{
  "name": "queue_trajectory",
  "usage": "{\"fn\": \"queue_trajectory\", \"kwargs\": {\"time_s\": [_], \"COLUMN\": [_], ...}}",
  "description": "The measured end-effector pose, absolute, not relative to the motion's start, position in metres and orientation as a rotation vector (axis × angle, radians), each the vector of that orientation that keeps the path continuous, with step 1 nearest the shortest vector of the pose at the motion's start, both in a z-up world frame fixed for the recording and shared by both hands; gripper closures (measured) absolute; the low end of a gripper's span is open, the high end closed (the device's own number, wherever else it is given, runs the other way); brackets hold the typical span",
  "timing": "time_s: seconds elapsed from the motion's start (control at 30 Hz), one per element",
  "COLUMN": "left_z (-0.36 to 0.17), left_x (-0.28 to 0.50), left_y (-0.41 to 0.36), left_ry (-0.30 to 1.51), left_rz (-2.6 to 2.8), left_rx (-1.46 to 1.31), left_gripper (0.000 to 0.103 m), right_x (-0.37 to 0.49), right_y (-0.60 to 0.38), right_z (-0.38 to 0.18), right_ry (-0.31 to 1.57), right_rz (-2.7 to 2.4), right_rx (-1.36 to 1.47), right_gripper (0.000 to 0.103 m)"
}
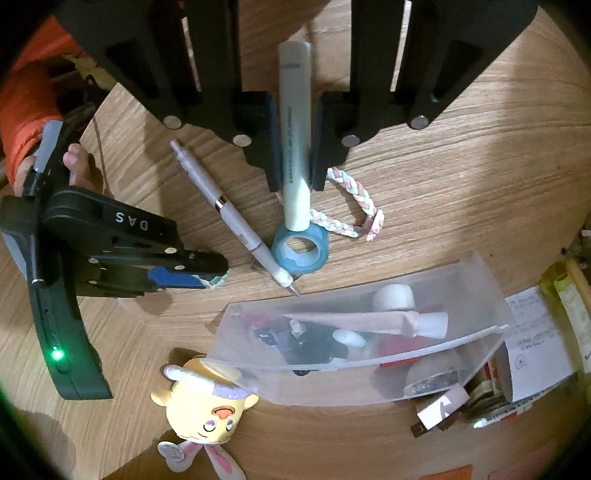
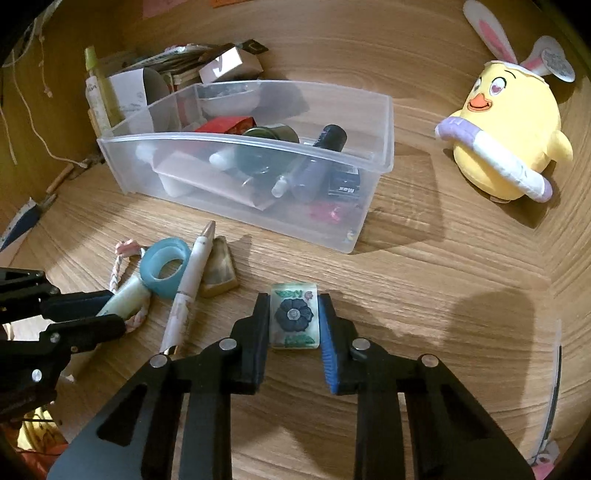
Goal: Organize objects
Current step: 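Grasp the pale green tube with the left tool while the right grasps the green eraser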
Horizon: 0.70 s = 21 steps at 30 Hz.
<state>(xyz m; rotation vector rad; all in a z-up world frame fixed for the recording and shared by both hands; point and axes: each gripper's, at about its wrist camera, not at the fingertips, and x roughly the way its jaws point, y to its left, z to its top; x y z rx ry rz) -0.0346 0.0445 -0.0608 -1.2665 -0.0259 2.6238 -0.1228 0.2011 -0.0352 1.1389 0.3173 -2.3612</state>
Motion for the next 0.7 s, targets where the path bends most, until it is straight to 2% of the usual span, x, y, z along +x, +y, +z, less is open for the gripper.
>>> {"fn": "queue_trajectory", "kwargs": {"time_s": [0.27, 0.7], "left_z": [-0.044, 0.024], "left_x": [-0.028, -0.026], "left_y": [0.033, -0.003], "left_ry": [-0.094, -0.2], "left_rz": [2.669, 2.826], "left_rx": [-1.209, -0.96], "left_gripper": [0.088, 0.088], "right_x": [-0.114, -0.112], "right_y": [0.215, 0.219], "right_z": [-0.014, 0.04], "right_ry": [0.231, 0.121], "right_rz": [-2.4, -2.475], "right_rx": [1.074, 0.88], "right_gripper": [0.081, 0.081]}}
